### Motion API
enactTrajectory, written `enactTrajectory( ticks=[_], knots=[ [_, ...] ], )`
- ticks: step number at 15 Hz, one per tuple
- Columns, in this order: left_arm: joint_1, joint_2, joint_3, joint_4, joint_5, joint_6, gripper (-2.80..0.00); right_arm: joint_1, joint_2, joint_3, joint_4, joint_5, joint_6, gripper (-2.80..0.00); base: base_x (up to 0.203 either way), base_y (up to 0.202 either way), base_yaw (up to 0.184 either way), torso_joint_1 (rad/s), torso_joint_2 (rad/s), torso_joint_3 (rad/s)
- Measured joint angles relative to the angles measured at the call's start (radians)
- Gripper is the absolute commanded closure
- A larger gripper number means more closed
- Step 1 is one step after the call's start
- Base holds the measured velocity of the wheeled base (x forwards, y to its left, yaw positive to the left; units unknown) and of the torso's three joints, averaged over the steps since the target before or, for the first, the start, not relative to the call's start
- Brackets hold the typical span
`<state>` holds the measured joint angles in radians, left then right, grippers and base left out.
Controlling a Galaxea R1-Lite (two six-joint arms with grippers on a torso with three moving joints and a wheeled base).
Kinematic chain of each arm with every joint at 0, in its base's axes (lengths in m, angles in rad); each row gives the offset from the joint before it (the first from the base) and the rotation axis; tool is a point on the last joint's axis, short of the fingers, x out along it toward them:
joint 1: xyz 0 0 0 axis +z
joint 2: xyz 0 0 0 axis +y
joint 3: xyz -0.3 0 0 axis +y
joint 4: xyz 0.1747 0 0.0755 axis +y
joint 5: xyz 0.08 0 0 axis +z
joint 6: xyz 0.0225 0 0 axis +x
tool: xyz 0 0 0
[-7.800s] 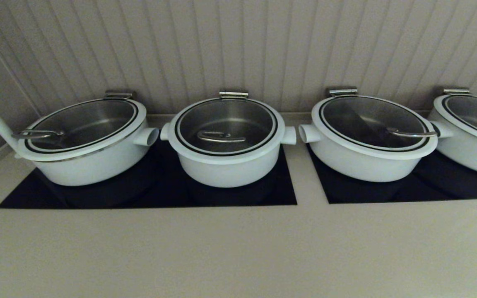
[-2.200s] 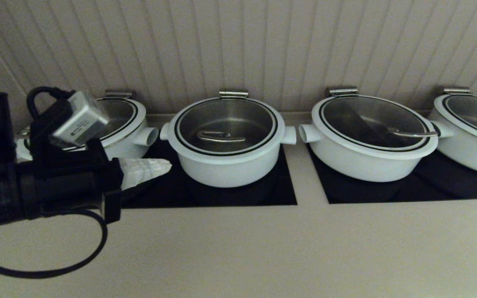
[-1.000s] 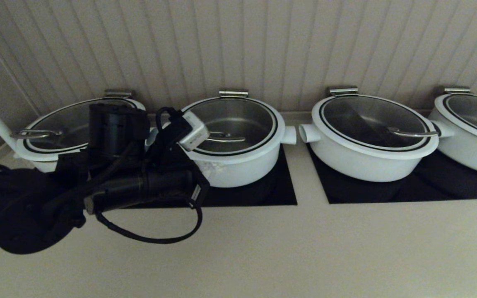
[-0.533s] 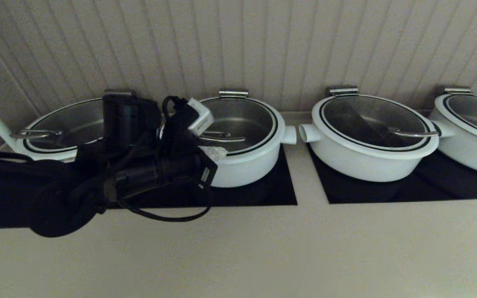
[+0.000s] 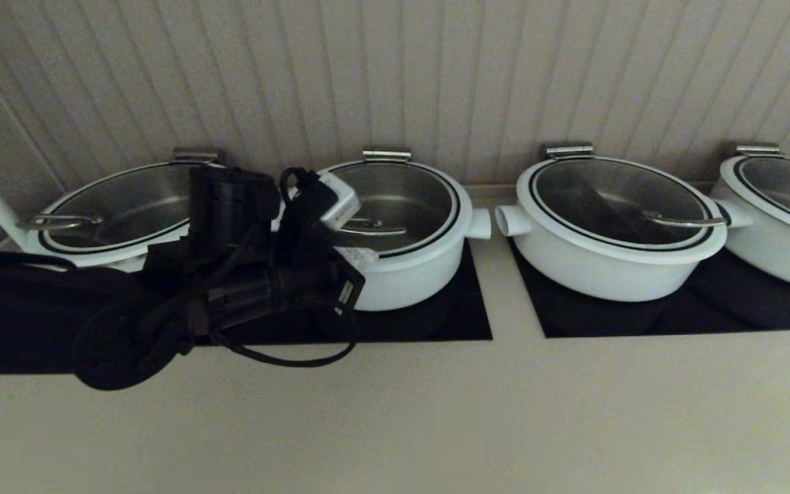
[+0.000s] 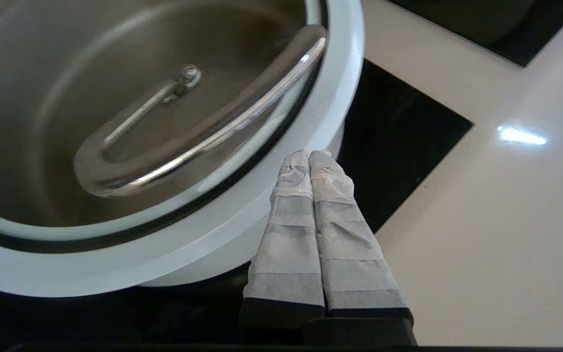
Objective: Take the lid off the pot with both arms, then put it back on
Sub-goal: Open the food pot lid a small opening with the left arm
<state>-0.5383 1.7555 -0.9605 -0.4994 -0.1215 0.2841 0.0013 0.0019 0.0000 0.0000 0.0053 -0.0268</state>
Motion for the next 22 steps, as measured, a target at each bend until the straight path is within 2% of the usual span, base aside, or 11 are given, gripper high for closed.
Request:
enactTrajectory(
  ticks=[12,17,22],
  knots=[
    [0.005,0.013,-0.040,-0.026,0.052,-0.006,0.00,0.000,0.000,0.000,0.000,0.000,0.000,0.00,0.000,0.000,0.000,0.000,0.00,0.000],
    [0.015,0.035,-0.041,-0.152,0.074,-0.004,0.00,0.000,0.000,0.000,0.000,0.000,0.000,0.00,0.000,0.000,0.000,0.000,0.00,0.000],
    [0.015,0.049,-0.086,-0.152,0.073,-0.003,0.00,0.000,0.000,0.000,0.000,0.001,0.000,0.00,0.000,0.000,0.000,0.000,0.00,0.000]
  ],
)
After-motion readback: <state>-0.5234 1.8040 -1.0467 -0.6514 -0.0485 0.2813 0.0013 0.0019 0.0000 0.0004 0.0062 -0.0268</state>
